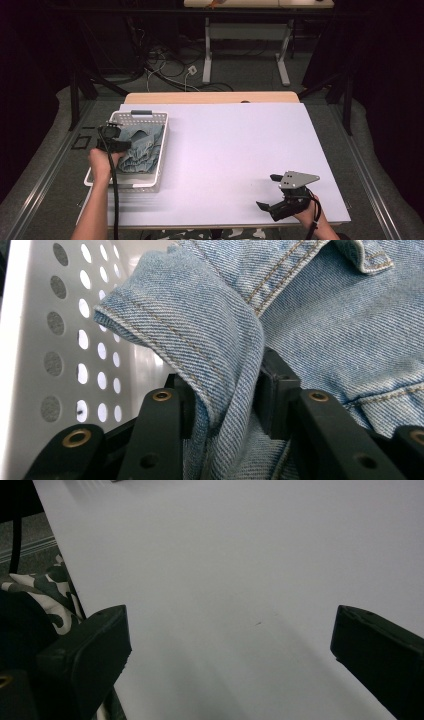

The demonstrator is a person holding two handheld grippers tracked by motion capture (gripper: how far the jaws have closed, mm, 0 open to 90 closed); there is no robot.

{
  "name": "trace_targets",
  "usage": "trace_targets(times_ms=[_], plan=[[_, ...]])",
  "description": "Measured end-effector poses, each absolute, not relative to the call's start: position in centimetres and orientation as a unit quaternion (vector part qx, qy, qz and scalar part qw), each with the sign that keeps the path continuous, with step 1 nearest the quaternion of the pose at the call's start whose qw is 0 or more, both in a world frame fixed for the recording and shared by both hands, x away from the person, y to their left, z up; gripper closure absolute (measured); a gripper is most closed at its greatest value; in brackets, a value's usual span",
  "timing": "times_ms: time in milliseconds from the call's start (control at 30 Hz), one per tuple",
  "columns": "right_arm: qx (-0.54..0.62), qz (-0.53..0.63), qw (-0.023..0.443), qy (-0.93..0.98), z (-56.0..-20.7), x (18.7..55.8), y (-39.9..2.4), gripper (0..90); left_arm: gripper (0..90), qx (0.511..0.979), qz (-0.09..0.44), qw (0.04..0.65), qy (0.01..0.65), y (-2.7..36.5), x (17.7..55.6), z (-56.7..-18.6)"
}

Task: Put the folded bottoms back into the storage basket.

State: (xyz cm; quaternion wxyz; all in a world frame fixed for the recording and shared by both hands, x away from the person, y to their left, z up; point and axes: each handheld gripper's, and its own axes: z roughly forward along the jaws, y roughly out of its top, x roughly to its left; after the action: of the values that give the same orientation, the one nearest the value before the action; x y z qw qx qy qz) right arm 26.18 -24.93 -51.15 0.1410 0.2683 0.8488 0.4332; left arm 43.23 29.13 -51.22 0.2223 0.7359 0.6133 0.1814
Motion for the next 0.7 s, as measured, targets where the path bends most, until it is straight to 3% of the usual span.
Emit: trace_targets(times_ms=[267, 700], plan=[[0.27, 0.436, 0.145, 0.846, -51.1, 26.2, -25.1, 2.7, 40.1, 0.731, 0.165, 0.226, 0.622, 29.1, 43.1, -50.4], [0.27, 0.435, 0.145, 0.847, -51.0, 26.1, -25.1, 2.7, 17.3, 0.732, 0.171, 0.239, 0.615, 28.5, 40.9, -48.7]])
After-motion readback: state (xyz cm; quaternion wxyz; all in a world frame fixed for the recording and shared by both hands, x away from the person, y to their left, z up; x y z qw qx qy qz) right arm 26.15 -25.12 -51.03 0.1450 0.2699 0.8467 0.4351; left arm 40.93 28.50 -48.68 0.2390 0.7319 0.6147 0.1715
